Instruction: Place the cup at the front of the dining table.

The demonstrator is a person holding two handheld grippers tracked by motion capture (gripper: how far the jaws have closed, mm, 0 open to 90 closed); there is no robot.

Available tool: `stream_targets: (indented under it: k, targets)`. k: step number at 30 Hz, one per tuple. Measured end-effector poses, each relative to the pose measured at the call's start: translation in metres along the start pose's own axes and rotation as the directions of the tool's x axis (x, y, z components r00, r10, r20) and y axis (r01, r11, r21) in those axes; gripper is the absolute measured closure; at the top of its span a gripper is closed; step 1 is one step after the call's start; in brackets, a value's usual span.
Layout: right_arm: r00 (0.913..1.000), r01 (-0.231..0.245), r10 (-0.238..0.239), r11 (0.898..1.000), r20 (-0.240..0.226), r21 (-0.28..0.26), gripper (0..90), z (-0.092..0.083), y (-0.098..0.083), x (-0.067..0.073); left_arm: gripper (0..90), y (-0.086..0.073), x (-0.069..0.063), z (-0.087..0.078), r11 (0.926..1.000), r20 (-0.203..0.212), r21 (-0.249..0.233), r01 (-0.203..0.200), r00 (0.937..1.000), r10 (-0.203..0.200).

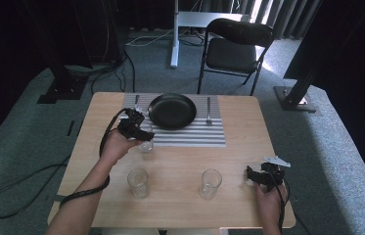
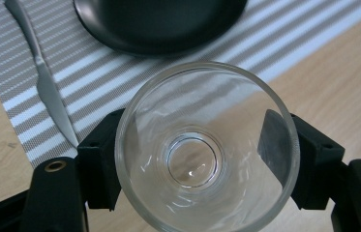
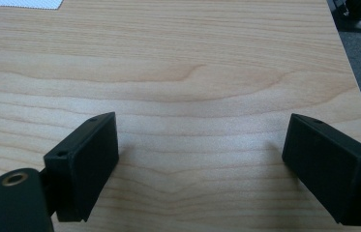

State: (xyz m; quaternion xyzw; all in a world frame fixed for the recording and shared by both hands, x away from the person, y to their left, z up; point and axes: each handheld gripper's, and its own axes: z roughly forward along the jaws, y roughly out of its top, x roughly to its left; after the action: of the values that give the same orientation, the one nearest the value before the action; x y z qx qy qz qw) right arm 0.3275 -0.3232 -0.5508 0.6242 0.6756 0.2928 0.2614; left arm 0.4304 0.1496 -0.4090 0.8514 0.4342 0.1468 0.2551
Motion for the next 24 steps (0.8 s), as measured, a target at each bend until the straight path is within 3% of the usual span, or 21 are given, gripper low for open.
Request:
stream_targets:
  k: [17,24]
  targets:
    - [1.0000,-0.001,0.001,1.000,0.000,0.000,12.3,0.000,0.000,0.000,29.0,0.019,0.035,0.017,0.9956,-0.032,-0.020,0.091,0.9953,-0.092]
    - [1.0000,-0.001,0.001,1.000,0.001,0.000,12.3,0.000,0.000,0.000,29.0,0.027,0.045,0.029,0.9952,-0.043,-0.012,0.097,0.9943,-0.097]
